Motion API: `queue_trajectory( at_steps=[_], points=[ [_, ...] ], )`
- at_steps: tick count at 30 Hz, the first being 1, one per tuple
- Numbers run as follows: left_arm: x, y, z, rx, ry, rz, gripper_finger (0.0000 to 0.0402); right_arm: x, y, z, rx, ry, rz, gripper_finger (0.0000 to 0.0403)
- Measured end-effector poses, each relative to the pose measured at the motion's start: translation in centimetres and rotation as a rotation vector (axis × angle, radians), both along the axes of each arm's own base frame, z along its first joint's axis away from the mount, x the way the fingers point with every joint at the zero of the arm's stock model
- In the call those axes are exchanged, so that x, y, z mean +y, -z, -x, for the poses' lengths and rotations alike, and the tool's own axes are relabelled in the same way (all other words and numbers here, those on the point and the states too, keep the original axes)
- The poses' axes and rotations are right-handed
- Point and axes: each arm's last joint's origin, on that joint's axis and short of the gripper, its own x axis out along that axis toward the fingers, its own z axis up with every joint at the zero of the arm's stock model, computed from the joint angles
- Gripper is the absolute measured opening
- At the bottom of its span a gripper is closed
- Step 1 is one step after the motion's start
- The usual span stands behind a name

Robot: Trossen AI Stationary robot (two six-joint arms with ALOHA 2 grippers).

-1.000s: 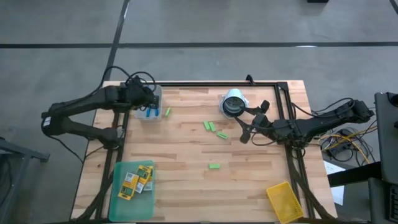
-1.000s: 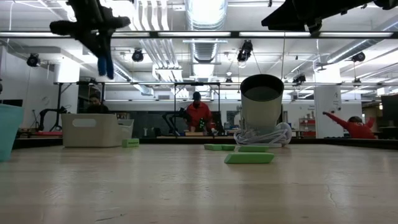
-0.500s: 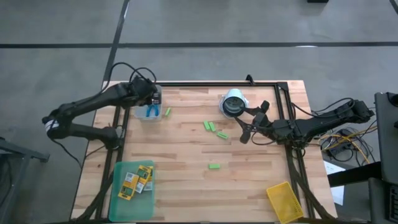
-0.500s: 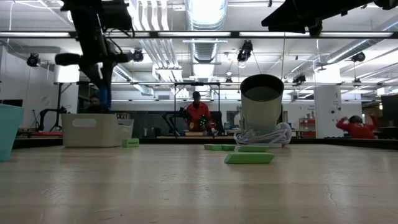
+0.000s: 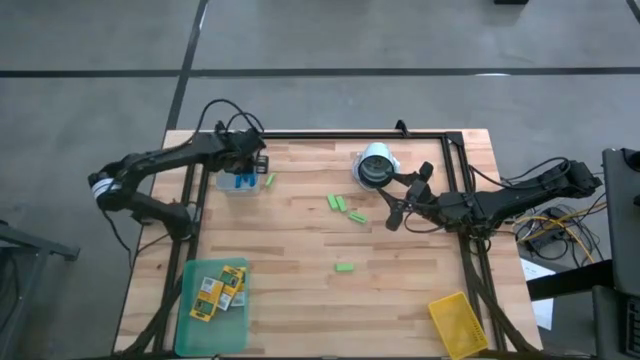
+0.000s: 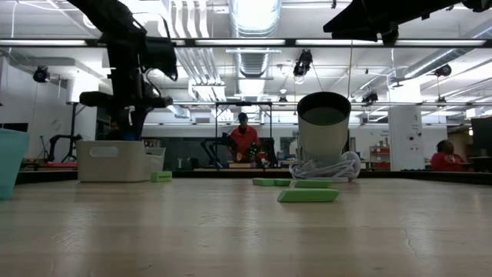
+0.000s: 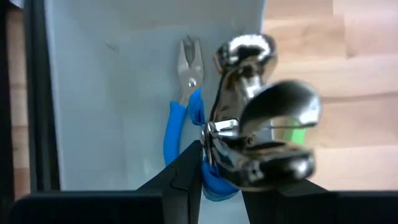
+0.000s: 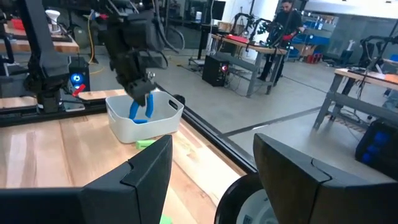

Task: Pick & Place School Supplies
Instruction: Put the blue puncher hole into the gray bin

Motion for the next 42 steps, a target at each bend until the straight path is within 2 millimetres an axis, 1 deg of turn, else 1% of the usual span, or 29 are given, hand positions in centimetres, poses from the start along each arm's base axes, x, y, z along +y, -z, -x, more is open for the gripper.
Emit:
queue_trajectory(
  at_steps=[5,11,20,28,31,38,42],
  points=[
    [0.4,1.4,-0.7,0.037,0.012,0.059,0.009,0.0,0.0,0.0,-0.006,0.002,-0.013,0.0219],
    [0.7,2.4,-1.1,0.066,0.026,0.097,0.009,0.0,0.0,0.0,-0.008,0.001,-0.015,0.0219],
    [0.8,3.0,-1.4,0.089,0.022,0.111,0.009,0.0,0.0,0.0,-0.008,0.002,-0.015,0.0219],
    [0.8,3.0,-1.3,0.089,0.017,0.111,0.0091,0.0,0.0,0.0,-0.007,0.002,-0.015,0.0219],
    [0.8,2.9,-1.4,0.086,0.033,0.118,0.0098,0.0,0.0,0.0,-0.007,0.003,-0.015,0.0219],
    [0.8,2.9,-1.4,0.083,0.046,0.13,0.0135,0.0,0.0,0.0,-0.007,0.003,-0.014,0.0219],
    [0.8,2.9,-1.4,0.084,0.046,0.13,0.0149,0.0,0.0,0.0,-0.007,0.003,-0.014,0.0219]
  ],
)
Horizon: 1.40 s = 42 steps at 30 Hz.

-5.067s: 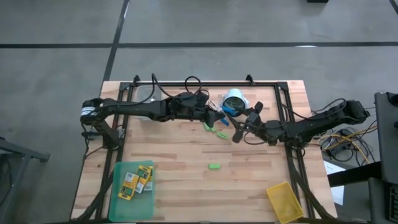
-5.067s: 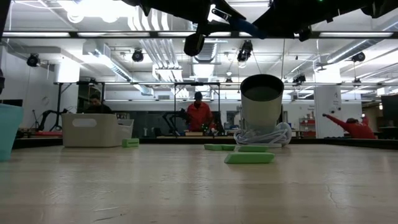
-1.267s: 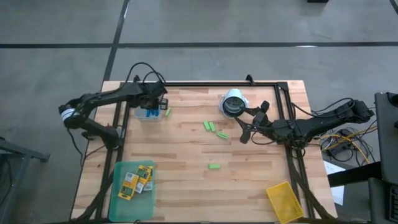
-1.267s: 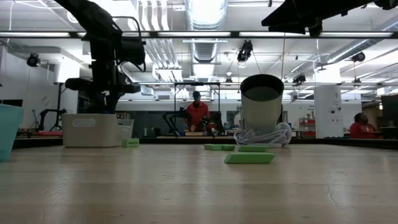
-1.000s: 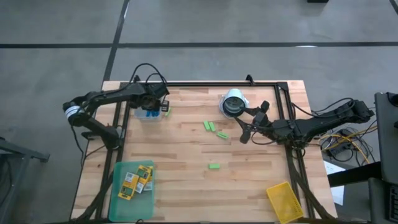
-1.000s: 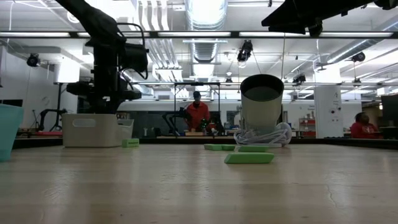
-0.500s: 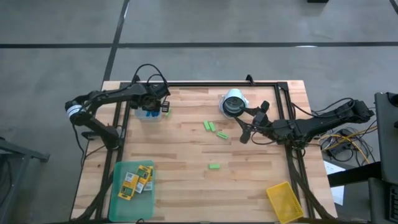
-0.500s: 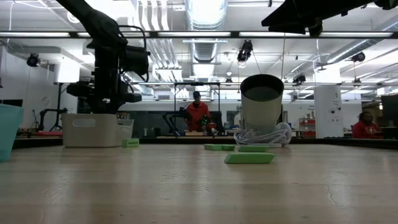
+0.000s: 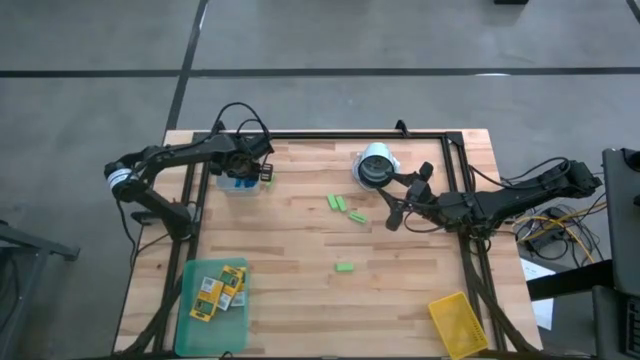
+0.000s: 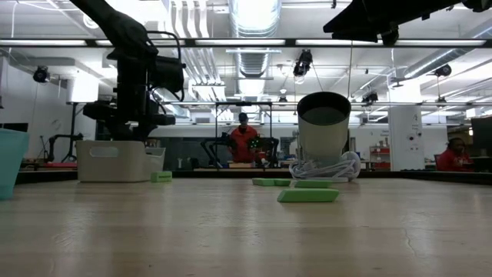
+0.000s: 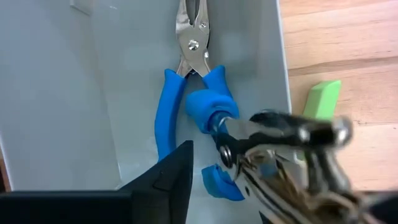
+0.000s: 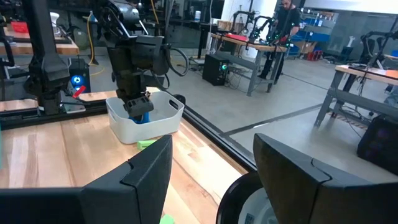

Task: Pick & Place School Supplies
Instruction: Put the blue puncher hole into the gray bin

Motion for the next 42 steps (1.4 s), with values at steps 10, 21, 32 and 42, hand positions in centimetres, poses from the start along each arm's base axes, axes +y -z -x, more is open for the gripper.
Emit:
queue_trajectory(
  at_steps=[10,21,32,42],
  points=[
    [0.0,-0.1,0.0,-0.001,0.001,-0.001,0.0153,0.0,0.0,0.0,0.0,0.0,0.0,0.0219],
    [1.1,-4.3,-1.1,-0.009,0.031,-0.11,0.0153,0.0,0.0,0.0,0.0,0.0,0.0,0.0219],
    [2.1,-9.3,-2.2,-0.048,0.071,-0.268,0.0153,0.0,0.0,0.0,0.0,0.0,0.0,0.0219],
    [1.7,-15.6,-3.6,-0.241,0.166,-0.35,0.0153,0.0,0.0,0.0,0.002,0.0,0.002,0.0219]
  ],
)
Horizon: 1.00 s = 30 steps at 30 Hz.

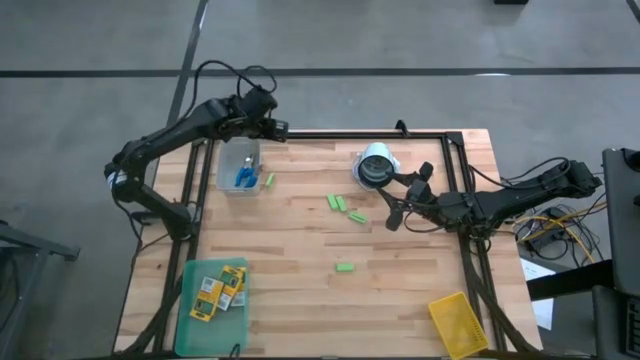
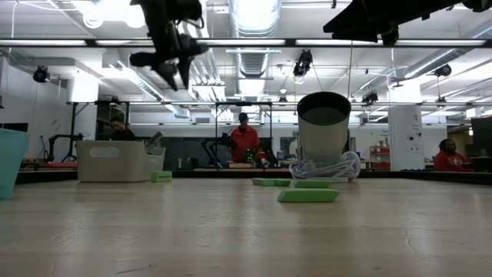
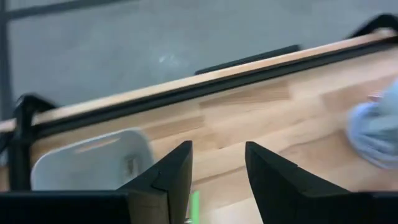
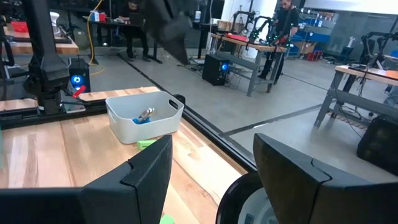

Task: Pick & Place School Supplies
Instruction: Put the blue puncher hole into the gray bin

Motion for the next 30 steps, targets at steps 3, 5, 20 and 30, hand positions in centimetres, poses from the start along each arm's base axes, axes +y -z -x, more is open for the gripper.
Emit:
queue_trajectory(
  at_steps=[3,5,20,30],
  points=[
    [-0.8,-1.3,-0.6,-0.002,0.095,-0.043,0.0153,0.0,0.0,0.0,0.0,0.0,0.0,0.0219],
    [-1.5,-2.0,-1.2,0.014,0.183,-0.085,0.0153,0.0,0.0,0.0,0.0,0.0,0.0,0.0219],
    [-6.6,-0.8,-3.5,0.215,0.515,-0.185,0.0149,0.0,0.3,0.0,0.028,0.0,0.006,0.0219],
    [-6.2,7.3,-2.9,0.285,0.197,-0.143,0.0149,0.0,0.3,0.0,0.026,0.0,0.004,0.0219]
  ],
)
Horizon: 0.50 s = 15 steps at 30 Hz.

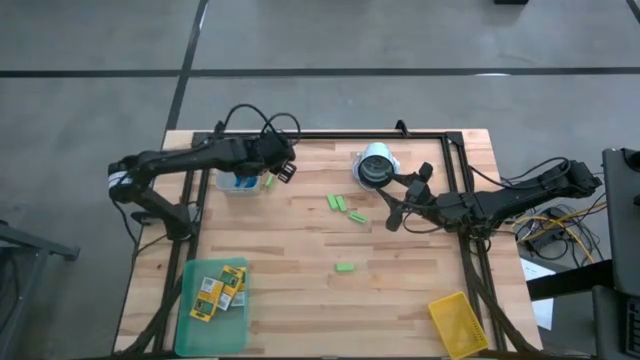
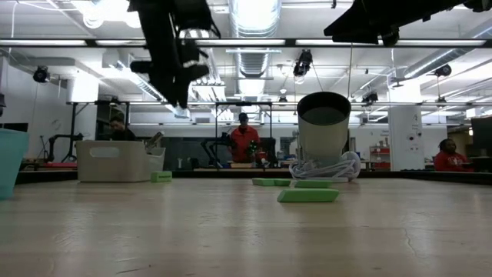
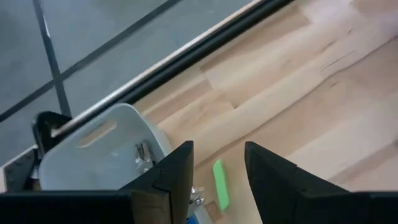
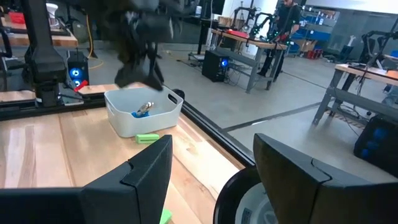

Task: Pick & Place School Supplies
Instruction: Put the blue puncher hole into the gray bin

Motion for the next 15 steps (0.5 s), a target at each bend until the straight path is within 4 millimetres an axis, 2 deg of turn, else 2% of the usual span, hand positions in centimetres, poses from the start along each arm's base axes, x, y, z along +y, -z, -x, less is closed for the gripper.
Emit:
queue_trajectory(
  at_steps=[4,7,11,15],
  points=[
    [0.0,2.8,0.2,-0.015,-0.036,-0.008,0.0149,0.0,0.0,0.0,0.0,0.0,0.0,0.0219],
    [-0.1,4.2,0.5,-0.038,-0.085,0.018,0.0149,0.0,0.0,0.0,0.0,0.0,0.0,0.0219],
    [-0.2,5.0,0.9,-0.017,-0.106,-0.002,0.0149,0.0,0.0,0.0,-0.001,0.0,0.0,0.0219],
    [-0.2,4.9,0.9,-0.012,-0.105,-0.009,0.0149,0.0,0.0,0.0,-0.002,0.0,-0.002,0.0219]
  ],
)
